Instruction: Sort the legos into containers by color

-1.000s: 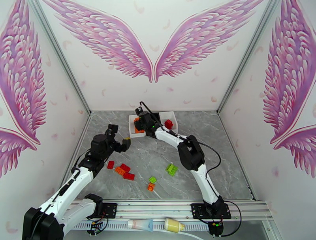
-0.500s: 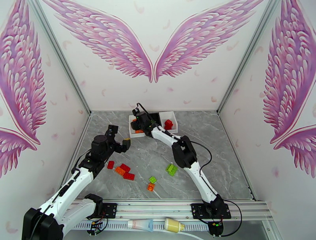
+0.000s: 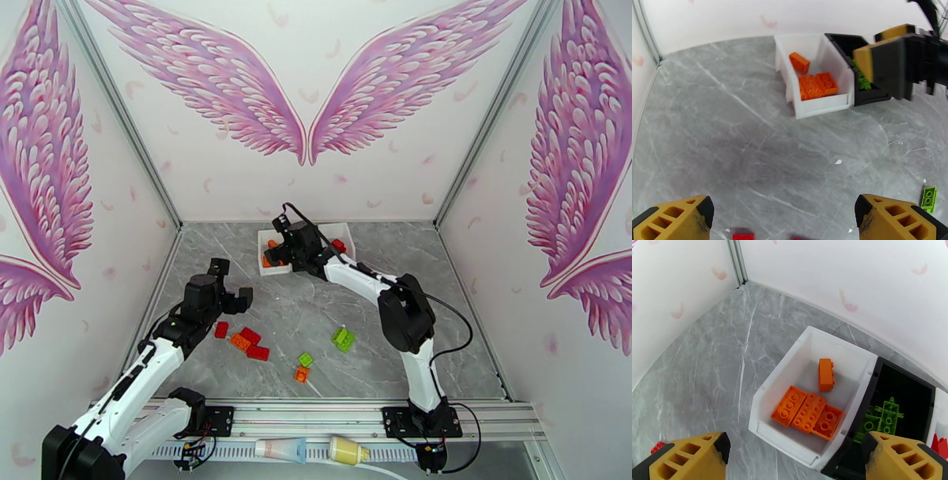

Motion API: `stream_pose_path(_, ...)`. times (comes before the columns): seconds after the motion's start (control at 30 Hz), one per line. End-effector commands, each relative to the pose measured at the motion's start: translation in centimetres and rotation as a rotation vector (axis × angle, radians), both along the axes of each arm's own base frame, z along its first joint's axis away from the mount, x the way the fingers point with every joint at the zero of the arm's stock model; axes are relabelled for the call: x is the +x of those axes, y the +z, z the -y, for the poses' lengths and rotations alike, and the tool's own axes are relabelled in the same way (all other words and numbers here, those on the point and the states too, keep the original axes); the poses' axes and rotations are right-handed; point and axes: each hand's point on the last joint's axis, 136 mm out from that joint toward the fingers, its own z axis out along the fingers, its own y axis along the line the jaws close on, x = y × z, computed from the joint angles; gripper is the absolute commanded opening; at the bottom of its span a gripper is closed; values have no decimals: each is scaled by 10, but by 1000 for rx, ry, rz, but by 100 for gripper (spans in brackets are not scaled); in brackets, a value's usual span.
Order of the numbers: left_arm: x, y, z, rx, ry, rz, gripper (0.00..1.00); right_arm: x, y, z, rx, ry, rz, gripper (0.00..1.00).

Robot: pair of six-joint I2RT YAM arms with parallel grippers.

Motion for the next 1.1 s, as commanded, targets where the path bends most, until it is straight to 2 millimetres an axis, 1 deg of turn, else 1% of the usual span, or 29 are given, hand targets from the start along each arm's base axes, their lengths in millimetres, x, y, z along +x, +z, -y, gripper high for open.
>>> stream_pose_path(0.0, -8, -12, -20, 49, 89, -138, 99, -21, 4, 11, -59, 88, 51, 92)
stream_pose_path(0.17, -15, -47, -30, 79, 117, -335, 99, -64, -1, 15, -97, 236, 7, 91)
stream_pose_path(0.27, -17, -62, -35, 85, 135, -416, 99, -73, -5, 23, -107, 230, -7, 93)
stream_pose_path(0.37, -19, -79, -36, 77, 137, -498, 99, -76, -9, 28, -117, 223, -37, 93)
stream_pose_path(0.47, -22, -95, -39, 102, 140, -580, 99, -79, -10, 27, -98, 225, -50, 92)
stream_pose_path(0.53, -22, -103, -41, 104, 151, -620, 95, -79, -12, 26, -91, 225, -56, 92)
stream_pose_path(0.63, -24, -114, -39, 100, 152, -687, 93, -78, -12, 26, -93, 218, -61, 92)
stream_pose_path(0.73, -30, -127, -40, 109, 169, -764, 90, -75, -13, 29, -99, 201, -58, 92)
stream_pose_path(0.87, -34, -140, -46, 134, 203, -819, 80, -71, -14, 33, -96, 179, -60, 91)
stream_pose_path(1.07, -39, -152, -45, 132, 207, -863, 66, -65, -15, 40, -65, 140, -77, 90)
